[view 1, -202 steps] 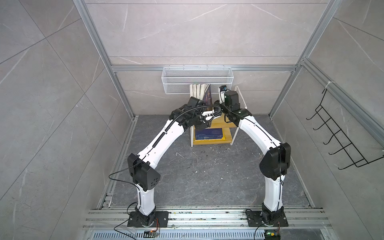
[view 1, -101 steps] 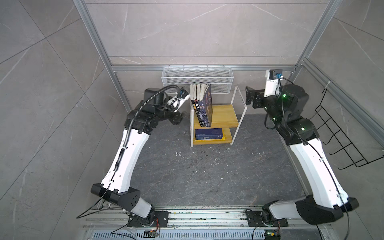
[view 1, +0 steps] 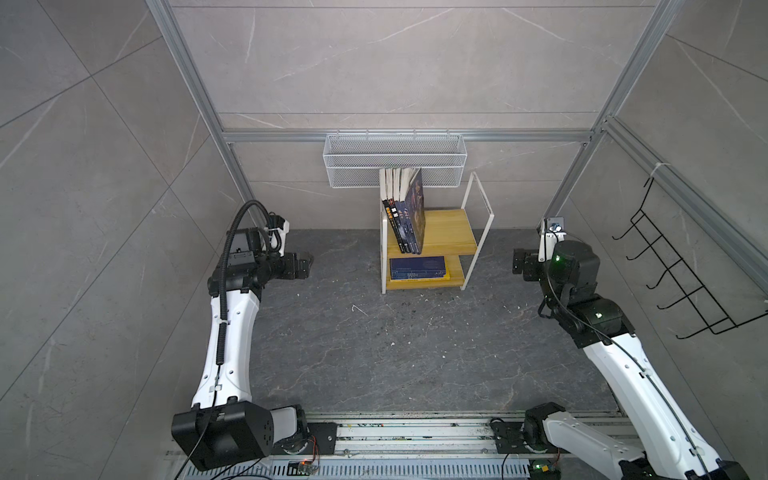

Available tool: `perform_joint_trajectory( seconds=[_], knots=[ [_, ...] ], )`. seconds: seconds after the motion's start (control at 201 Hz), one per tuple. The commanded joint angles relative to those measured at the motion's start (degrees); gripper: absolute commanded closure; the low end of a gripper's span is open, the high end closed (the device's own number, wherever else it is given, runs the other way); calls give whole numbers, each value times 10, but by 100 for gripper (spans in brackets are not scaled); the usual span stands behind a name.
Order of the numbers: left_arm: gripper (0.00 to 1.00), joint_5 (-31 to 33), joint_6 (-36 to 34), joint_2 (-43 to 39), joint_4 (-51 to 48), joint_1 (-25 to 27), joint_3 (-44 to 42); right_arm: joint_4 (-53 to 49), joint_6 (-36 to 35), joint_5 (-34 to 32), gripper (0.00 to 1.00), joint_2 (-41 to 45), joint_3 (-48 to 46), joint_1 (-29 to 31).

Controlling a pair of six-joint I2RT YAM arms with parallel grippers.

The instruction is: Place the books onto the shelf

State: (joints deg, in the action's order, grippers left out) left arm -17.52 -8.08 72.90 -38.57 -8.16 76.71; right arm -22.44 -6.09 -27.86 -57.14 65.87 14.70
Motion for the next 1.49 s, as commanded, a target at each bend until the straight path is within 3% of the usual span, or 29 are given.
perform_joint_trajectory(
  seconds=[0.0, 0.11, 0.279, 0.593, 0.707, 0.782, 0.911, 0.971, 1.036, 1.096, 1.489],
  knots=[
    [0, 22, 36, -25, 90, -9, -78, 68, 38, -14, 0, 27, -104, -5],
    [0, 79, 69, -26, 188, -9, -174, 144, 88, 12, 0, 20, -215, -5],
    [0, 108, 58, -12, 382, -9, -330, 287, 115, 22, 1, -17, -342, -10],
    [0, 18, 58, 26, 669, -9, -500, 515, 107, 45, 1, -125, -425, -29],
    [0, -25, 73, 62, 836, -9, -565, 580, 91, 43, 1, -186, -431, -31],
    [0, -29, 66, 84, 863, -9, -575, 639, 77, 41, 1, -219, -443, -31],
    [0, 24, 84, 113, 891, -9, -577, 736, 70, 49, 1, -267, -464, -34],
    [0, 32, 94, 145, 938, -10, -581, 699, 72, 71, 1, -265, -452, -38],
    [0, 48, 86, 135, 896, -4, -570, 689, 79, 122, 1, -279, -443, -61],
    [0, 51, 87, 137, 901, -3, -570, 754, 84, 163, 1, -301, -462, -82],
    [0, 54, 85, 134, 896, -1, -571, 739, 78, 161, 1, -294, -461, -83]
  ],
)
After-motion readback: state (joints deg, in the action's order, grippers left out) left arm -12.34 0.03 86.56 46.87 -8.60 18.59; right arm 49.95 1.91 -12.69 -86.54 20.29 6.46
